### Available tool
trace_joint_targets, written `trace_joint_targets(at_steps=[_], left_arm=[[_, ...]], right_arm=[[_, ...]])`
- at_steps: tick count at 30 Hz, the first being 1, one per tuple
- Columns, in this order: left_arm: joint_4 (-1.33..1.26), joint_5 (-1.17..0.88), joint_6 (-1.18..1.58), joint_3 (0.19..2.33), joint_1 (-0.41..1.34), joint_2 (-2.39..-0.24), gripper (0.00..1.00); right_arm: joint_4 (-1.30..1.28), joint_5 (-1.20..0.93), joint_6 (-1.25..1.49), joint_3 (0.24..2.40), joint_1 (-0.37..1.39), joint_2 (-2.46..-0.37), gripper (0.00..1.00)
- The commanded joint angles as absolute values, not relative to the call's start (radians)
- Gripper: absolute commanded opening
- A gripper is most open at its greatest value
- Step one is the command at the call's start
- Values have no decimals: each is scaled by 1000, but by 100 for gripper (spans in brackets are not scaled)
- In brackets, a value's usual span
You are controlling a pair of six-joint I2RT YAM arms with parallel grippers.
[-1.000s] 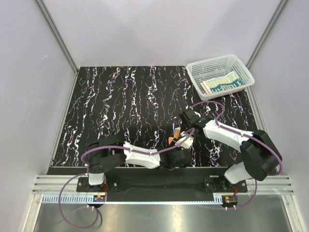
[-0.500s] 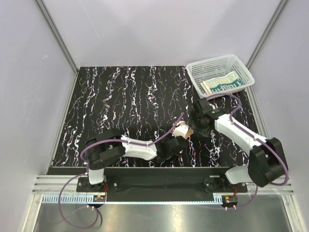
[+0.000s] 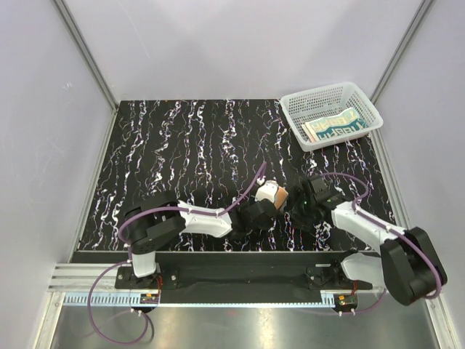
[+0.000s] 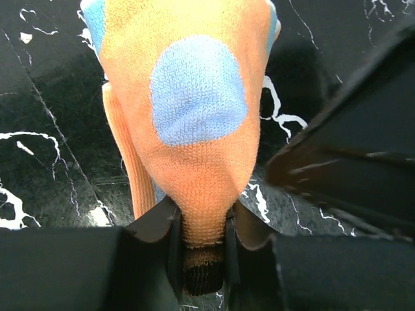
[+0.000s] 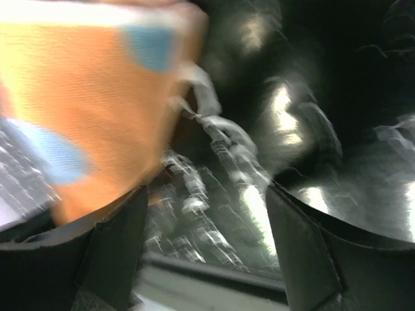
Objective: Roll the towels
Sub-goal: Roll the towel
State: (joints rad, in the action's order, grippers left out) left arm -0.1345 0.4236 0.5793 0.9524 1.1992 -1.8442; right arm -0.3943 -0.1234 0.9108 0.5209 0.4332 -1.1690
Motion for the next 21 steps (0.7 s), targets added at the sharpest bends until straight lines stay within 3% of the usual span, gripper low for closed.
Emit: trace_joint_targets(at_steps=[1,6,16,21], left_arm=[[-97,337,604,910,1201,-1836,0],[-100,333,604,908,1201,-1853,0],[-114,336,601,896,1203,-1850,0],[-137,334,597,879,1204,-1838,0]], right_arm=[[-111,-216,1002,499,437,-1242,81],[-11,-212,1040,473,437,-1212,81],[-25,-54,1078,405,437,-910,81],[-23,-93,1034,468,437,-1073,81]])
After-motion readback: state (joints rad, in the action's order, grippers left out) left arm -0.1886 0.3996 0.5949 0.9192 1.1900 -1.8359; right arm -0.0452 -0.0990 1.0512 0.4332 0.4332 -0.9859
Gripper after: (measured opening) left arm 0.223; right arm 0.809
